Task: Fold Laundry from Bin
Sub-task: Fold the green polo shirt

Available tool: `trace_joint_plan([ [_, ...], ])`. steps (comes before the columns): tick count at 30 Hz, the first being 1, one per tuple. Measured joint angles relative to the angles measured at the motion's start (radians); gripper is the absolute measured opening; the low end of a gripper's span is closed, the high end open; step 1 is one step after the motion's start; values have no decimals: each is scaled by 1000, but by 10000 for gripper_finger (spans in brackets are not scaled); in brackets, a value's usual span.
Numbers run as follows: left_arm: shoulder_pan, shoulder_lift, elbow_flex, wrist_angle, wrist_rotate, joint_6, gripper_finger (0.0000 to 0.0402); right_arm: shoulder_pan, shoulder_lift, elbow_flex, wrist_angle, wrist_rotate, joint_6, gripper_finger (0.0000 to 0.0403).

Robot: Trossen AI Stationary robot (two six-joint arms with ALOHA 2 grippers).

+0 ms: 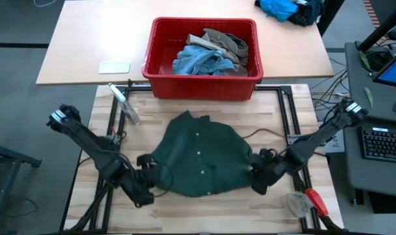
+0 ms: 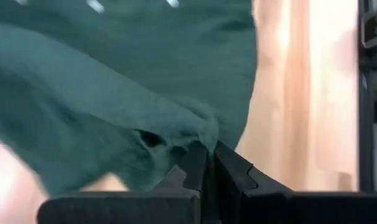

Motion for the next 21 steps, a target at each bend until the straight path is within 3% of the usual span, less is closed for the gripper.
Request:
trace_joint_plan([
  [5, -2, 101, -1, -28, 77, -137, 12, 29, 124, 7, 7, -175, 35, 10],
  [10, 1, 152, -1, -200, 150, -322, 43, 47, 199, 8, 6, -276, 91, 29],
  [13, 1, 153, -1, -291, 150, -403, 69, 49, 210, 8, 2, -294, 125, 52],
  [18, 1, 120, -1, -300, 144, -419, 122, 49, 172, 8, -3, -303, 145, 111],
  [21, 7, 102, -1, -301, 72, -418, 149, 46, 126, 8, -9, -285, 140, 153],
])
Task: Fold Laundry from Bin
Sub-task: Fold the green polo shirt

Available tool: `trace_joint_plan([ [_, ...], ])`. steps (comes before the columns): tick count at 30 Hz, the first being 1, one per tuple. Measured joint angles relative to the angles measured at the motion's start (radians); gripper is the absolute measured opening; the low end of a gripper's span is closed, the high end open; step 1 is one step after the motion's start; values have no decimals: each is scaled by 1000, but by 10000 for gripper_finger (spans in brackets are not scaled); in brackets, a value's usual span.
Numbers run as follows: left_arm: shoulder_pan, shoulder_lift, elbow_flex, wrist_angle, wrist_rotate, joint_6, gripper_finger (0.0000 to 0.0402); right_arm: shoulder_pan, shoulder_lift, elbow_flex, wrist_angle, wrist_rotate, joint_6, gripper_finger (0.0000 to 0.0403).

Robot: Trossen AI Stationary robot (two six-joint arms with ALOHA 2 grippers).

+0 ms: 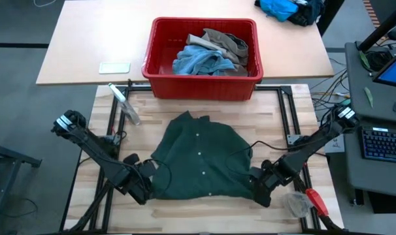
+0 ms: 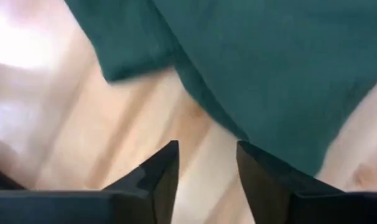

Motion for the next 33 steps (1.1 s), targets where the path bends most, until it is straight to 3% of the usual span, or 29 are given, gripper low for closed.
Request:
trace_joint_plan([
  [4, 41, -31, 0, -1, -146, 5, 171, -25, -81, 1, -20, 127, -35, 207],
  [10, 182, -49, -3, 21, -217, 100, 176, -132, -154, 1, -56, 298, -114, 274],
  [17, 423, -42, -68, 159, -220, 308, 188, -328, -128, -4, -55, 326, -280, 325],
  [26, 726, -41, -238, 442, -215, 515, 246, -578, -103, -89, -35, 326, -423, 353],
  [33, 870, -41, -376, 749, -98, 671, 256, -693, -104, -160, 31, 316, -455, 354],
])
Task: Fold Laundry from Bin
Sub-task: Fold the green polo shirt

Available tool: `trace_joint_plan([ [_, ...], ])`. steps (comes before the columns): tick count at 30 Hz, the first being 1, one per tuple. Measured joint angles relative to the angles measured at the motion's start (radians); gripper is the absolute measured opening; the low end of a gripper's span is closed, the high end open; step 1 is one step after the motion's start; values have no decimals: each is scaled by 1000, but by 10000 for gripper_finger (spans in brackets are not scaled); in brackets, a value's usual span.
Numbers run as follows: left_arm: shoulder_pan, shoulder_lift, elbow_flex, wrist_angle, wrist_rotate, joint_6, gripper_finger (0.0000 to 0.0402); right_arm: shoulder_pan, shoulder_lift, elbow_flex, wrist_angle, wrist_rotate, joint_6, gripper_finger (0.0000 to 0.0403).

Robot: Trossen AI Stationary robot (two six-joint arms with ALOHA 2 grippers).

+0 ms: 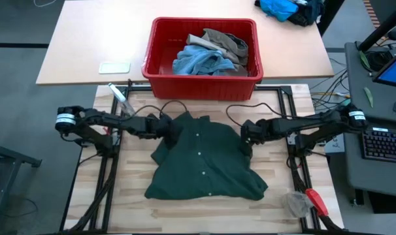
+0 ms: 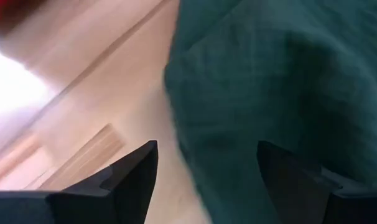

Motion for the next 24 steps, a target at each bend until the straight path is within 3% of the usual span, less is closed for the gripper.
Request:
trace_joint_plan([
  [8, 36, 0, -87, 207, 14, 46, 243, -64, 2, -95, 215, -1, -12, 352],
  [13, 37, 0, -146, 379, 12, 67, 229, -81, 2, -145, 361, -36, -24, 330],
  [19, 38, 0, -224, 546, -3, 14, 199, -82, 10, -188, 479, -53, -27, 273],
  [24, 37, 0, -271, 594, -3, -4, 150, -82, 33, -197, 489, -53, -28, 195],
])
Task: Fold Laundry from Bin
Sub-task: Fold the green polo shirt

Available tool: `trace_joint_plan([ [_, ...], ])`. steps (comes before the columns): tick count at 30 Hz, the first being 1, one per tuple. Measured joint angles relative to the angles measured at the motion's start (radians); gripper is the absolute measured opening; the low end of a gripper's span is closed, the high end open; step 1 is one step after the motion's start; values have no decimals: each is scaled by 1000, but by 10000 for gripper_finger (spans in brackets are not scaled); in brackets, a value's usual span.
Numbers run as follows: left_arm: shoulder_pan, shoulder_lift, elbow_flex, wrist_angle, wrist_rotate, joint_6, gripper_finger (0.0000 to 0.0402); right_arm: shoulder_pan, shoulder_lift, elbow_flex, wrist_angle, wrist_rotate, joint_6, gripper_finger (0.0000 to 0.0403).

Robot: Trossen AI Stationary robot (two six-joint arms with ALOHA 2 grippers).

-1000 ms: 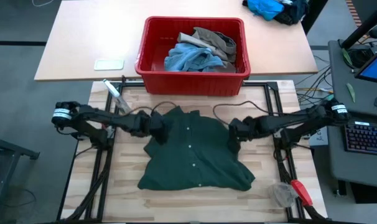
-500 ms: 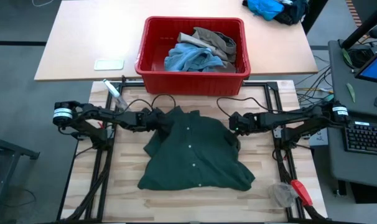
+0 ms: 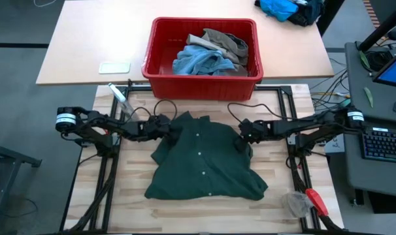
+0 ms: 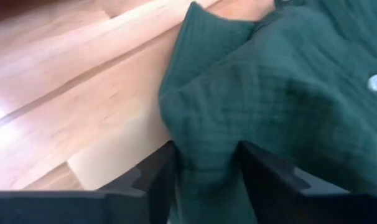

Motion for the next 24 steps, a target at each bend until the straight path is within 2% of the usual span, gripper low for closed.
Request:
trace_joint_plan([
  [8, -8, 0, -34, 4, -47, -1, 11, 0, 35, 1, 92, 8, -92, 24],
  [12, -40, -28, -12, 7, -52, 70, 5, 12, -22, 45, 30, 10, -105, 11],
  [16, -110, -117, 51, -44, -52, 148, 2, 67, -127, 100, -130, 10, -102, 10],
  [21, -222, -255, 210, -356, -65, 182, 1, 195, -267, 154, -316, 10, -37, 10],
  [24, -311, -297, 327, -573, -68, 164, 1, 308, -326, 167, -359, 8, 28, 10],
])
